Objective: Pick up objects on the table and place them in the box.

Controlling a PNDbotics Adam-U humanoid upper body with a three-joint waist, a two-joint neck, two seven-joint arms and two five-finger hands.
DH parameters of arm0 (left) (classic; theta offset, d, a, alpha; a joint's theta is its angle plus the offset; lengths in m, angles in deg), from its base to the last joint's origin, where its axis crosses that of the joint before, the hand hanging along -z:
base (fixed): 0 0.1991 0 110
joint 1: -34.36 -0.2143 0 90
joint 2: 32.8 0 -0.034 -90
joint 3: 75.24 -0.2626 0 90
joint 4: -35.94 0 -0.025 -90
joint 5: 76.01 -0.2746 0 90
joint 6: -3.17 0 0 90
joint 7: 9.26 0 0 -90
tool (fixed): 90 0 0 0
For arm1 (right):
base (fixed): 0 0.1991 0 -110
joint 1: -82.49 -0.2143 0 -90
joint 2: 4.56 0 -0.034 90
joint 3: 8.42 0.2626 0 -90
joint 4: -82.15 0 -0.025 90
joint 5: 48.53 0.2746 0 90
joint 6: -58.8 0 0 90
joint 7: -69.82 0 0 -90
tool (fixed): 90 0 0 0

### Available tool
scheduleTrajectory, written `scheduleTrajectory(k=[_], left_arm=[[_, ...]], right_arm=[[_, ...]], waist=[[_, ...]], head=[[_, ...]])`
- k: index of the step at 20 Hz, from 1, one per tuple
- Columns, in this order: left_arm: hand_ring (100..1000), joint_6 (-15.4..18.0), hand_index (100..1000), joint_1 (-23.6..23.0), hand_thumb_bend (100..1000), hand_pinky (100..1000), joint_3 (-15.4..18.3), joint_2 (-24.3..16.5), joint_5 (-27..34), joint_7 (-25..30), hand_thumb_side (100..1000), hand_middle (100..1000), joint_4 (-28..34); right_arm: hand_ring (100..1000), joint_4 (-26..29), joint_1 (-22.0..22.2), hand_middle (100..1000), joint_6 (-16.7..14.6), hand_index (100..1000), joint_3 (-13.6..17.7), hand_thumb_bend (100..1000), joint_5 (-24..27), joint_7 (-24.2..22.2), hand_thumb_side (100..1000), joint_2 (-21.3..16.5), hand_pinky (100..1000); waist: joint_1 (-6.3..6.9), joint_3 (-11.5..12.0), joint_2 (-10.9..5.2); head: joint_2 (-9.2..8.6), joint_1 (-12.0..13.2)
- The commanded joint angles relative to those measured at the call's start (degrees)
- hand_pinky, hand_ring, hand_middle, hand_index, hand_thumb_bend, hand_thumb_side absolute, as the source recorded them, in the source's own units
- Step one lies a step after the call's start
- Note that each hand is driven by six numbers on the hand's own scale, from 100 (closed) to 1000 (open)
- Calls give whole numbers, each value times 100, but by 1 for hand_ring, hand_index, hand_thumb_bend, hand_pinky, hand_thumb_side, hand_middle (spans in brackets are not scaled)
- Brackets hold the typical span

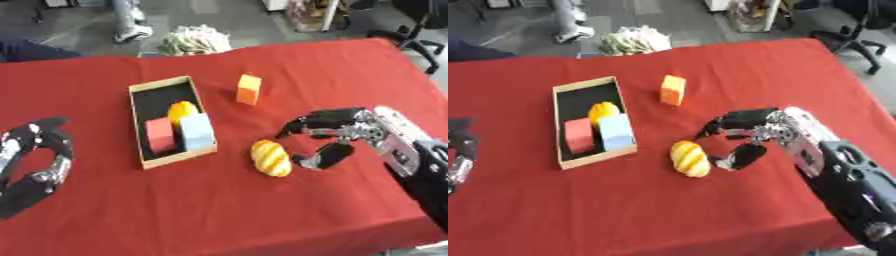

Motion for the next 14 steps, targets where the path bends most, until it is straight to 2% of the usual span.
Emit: scheduleTrajectory(k=[1, 7, 14], left_arm=[[589, 9, 860, 25, 100, 767, 41, -40, -32, 9, 526, 603, 42], [589, 10, 860, 13, 100, 767, 35, -23, -30, 14, 529, 602, 34], [589, 16, 860, 21, 100, 767, 16, -10, -36, 39, 528, 602, 41]], right_arm=[[867, 124, -129, 861, -1105, 962, 10, 196, -258, -699, 533, -15, 822], [869, 248, -225, 865, -1260, 967, -106, 208, -355, -493, 498, 67, 826], [856, 8, -291, 838, -1501, 939, -365, 212, -503, -756, 569, 249, 823]], waist=[[-48, -6, -125], [-44, -6, -130], [-24, -5, -134]], head=[[22, -26], [22, -45], [22, -69]])
